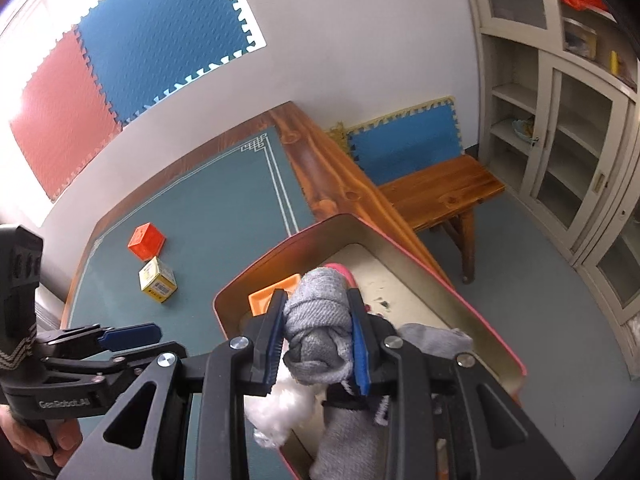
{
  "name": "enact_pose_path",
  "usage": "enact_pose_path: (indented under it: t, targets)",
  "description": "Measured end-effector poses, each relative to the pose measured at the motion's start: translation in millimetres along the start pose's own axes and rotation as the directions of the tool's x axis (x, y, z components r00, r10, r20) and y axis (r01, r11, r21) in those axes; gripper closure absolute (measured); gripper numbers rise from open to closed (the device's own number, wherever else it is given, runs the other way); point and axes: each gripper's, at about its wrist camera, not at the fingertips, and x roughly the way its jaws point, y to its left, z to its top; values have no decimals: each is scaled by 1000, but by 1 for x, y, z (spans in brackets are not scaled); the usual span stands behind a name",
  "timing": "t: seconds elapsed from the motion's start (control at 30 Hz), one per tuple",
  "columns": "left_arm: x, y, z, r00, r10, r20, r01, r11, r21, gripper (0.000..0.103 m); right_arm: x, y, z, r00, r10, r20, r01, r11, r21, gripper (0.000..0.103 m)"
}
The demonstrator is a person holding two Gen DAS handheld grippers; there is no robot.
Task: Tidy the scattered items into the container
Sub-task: 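Carry the bag and gray sock into the red tin box and open both tools, then move both tools back over the orange cube and yellow box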
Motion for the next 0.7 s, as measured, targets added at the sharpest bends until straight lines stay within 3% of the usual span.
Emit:
enact_pose_path:
  t: [0.23,0.37,0.47,0.6,0.7]
  targets:
    - [-12,19,-5,1000,22,22,-21,999,-45,44,16,24,-36,991,16,-135,-31,994,-108,71]
    - [-15,20,-6,1000,21,24,-20,999,-42,44,35,10,-50,979,6,-203,-14,999,-37,71]
    - [-16,19,-8,1000,21,21,-21,999,-34,44,33,7,-50,980,10,-197,-14,1000,-20,68]
    - [-19,21,-10,999,24,24,-23,999,-41,44,27,6,-48,984,0,-177,-1,1000,-6,42]
    - [-23,28,-12,999,30,31,-28,998,-58,44,15,9,-43,992,-12,-128,12,1000,-6,42]
